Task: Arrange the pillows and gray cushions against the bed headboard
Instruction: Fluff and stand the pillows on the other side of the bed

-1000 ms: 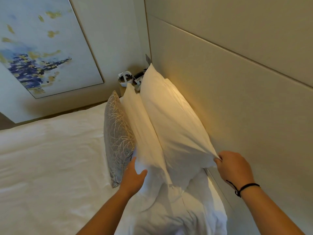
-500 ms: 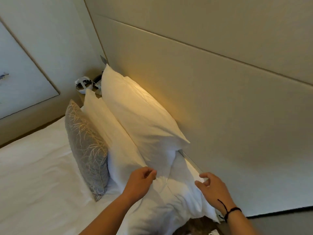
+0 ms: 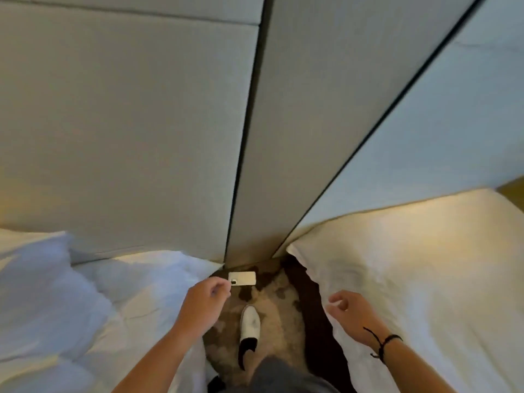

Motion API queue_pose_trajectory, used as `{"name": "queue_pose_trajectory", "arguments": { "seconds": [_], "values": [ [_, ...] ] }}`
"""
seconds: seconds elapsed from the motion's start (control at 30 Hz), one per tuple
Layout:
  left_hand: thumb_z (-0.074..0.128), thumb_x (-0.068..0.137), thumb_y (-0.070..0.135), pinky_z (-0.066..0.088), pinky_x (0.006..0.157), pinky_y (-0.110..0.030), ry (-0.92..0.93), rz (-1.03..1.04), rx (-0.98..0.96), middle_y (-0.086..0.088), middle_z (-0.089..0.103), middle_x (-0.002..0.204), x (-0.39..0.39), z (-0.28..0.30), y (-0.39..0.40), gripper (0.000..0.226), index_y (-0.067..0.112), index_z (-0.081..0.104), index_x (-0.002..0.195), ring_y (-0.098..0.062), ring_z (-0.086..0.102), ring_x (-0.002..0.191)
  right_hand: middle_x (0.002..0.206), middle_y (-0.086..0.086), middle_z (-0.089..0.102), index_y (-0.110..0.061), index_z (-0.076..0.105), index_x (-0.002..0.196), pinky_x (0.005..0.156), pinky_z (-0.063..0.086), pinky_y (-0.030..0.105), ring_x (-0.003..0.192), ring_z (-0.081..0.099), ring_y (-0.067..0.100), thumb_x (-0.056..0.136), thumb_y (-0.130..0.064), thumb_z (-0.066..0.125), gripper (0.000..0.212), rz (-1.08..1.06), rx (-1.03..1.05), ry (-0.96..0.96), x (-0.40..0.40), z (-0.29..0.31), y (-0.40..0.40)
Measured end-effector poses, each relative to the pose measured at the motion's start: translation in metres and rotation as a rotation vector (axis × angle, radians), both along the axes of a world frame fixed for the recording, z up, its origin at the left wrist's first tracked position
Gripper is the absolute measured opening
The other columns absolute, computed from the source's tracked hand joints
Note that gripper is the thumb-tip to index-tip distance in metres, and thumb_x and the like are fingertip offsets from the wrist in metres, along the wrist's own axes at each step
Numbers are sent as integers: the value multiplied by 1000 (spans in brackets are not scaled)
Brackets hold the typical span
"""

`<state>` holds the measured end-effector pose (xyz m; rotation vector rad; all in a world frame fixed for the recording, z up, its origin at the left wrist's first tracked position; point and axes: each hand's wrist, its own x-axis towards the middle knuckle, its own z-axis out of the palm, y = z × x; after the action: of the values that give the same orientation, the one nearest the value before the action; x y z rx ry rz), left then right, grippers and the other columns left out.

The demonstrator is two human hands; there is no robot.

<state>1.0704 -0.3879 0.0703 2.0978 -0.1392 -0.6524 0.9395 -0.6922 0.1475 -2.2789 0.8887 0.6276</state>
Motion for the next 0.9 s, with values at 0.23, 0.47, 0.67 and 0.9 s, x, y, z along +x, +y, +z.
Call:
{"name": "queue_pose_trajectory", "arguments": {
  "seconds": [0.23, 0.47, 0.67, 0.9],
  "values": [
    [54, 94, 51, 41, 59, -1, -72, -380, 12, 40, 62, 85, -64, 6, -106, 18, 45, 65, 81, 17, 57, 88, 84, -2, 70, -29, 68, 91, 77, 58, 36, 75, 69, 14, 89, -39, 66, 11, -435, 62, -84, -150, -4, -24],
    [57, 95, 41, 53, 63, -18, -129, -439, 115, 20, 68, 70, -147, 11, -172, 26, 35, 67, 72, -1, 66, 71, 84, -11, 71, -38, 66, 85, 68, 51, 20, 76, 67, 3, 88, -47, 65, 9, -587, 176, -150, -247, -26, -38],
    [57, 95, 37, 54, 68, -27, -117, -544, 103, 12, 70, 72, -262, 25, -279, 25, 31, 71, 76, -5, 66, 71, 83, -10, 69, -34, 69, 91, 62, 45, 17, 75, 64, 4, 87, -44, 68, 11, -747, 155, -257, -385, -35, -100],
    [59, 96, 37, 52, 60, -24, -96, -785, 90, 11, 71, 68, -412, 32, -397, 30, 26, 71, 71, -3, 66, 62, 87, -7, 69, -26, 70, 91, 72, 54, 31, 81, 66, 12, 90, -40, 64, 14, -1064, 70, -324, -566, -40, -185]
  ]
}}
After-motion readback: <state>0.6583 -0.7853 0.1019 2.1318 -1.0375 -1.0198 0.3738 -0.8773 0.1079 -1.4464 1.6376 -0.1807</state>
